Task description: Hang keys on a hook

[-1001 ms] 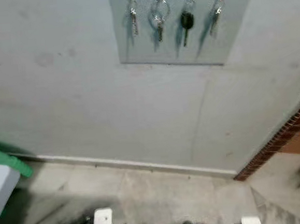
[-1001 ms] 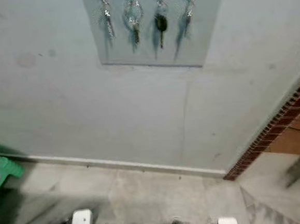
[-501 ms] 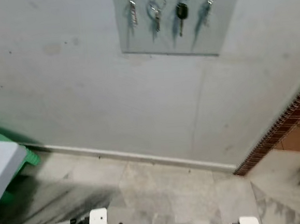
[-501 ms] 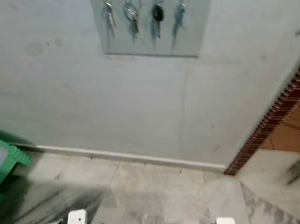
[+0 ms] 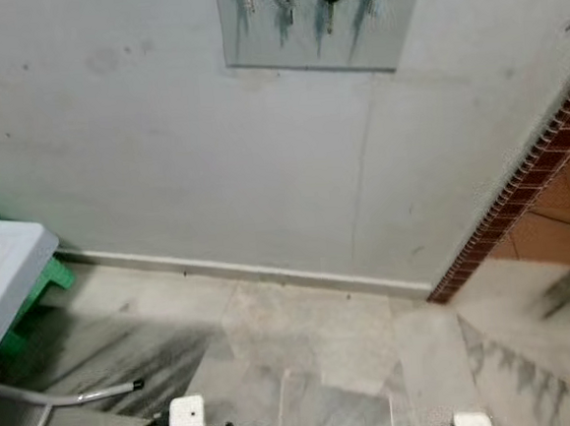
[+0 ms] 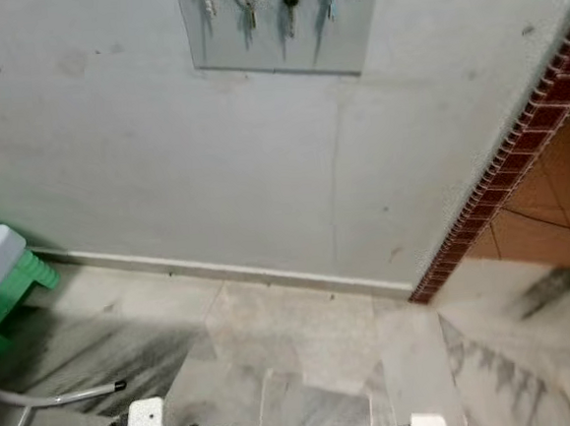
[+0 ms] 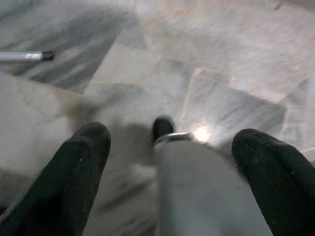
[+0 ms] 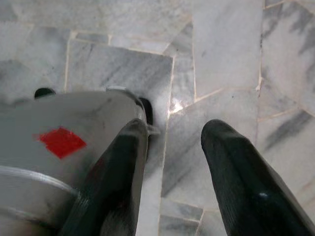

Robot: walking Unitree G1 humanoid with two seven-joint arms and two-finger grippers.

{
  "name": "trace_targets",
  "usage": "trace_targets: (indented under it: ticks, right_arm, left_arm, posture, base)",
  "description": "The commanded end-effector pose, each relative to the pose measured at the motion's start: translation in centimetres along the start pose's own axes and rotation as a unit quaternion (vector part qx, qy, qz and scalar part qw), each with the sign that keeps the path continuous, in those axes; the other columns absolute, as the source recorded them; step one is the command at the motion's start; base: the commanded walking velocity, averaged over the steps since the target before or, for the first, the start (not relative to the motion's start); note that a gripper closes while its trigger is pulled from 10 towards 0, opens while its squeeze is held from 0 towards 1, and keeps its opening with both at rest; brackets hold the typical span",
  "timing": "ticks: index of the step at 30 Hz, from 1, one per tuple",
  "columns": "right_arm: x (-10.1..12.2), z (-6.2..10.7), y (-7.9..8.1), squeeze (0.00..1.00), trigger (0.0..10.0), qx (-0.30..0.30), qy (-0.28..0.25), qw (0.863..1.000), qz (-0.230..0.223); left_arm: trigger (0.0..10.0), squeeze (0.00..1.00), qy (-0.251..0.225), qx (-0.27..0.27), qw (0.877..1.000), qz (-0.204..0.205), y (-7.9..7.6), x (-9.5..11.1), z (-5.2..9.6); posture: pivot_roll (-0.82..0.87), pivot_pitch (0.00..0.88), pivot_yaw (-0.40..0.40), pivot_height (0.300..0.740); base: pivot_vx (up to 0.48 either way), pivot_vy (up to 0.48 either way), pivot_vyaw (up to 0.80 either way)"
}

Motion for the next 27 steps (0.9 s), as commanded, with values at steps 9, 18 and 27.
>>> trace_targets:
  ticks: [9, 18, 27]
  right_arm:
    - [-1.04, 0.16, 0.22, 0.0, 10.0, 0.0, 0.027, 1.0, -0.006]
    - [-1.11, 0.16, 0.36, 0.0, 10.0, 0.003, 0.028, 1.0, -0.005]
    - [-0.93, 0.03, 0.65, 0.0, 10.0, 0.004, 0.028, 1.0, -0.006]
  left_arm:
    - [10.0, 0.0, 0.018, -0.001, 1.0, -0.014, 0.37, -0.99, 0.28]
    - [10.0, 0.0, 0.015, -0.003, 1.0, -0.023, 0.43, -0.82, 0.25]
    - [10.0, 0.0, 0.009, -0.008, 0.999, -0.038, 0.43, -0.17, 0.01]
  posture:
    - [-0.05, 0.146, 0.021, 0.74]
    - [-0.04, 0.135, 0.025, 0.74]
    - [-0.05, 0.109, 0.035, 0.74]
  base:
    - [0.0, 0.0, -0.28]
    - [0.0, 0.0, -0.76]
    - [0.0, 0.0, -0.76]
Point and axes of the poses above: a point about 5 cm out from each wrist's last joint towards the gripper, its own z axis pointing back from the gripper into the wrist, its own x axis along the axis of the wrist's last joint, y = z × x, the point moved 1 cm from there along -z, pointing out of the wrist towards the gripper, and after that the axes turned 8 degrees about -z, right-handed, at the moved point
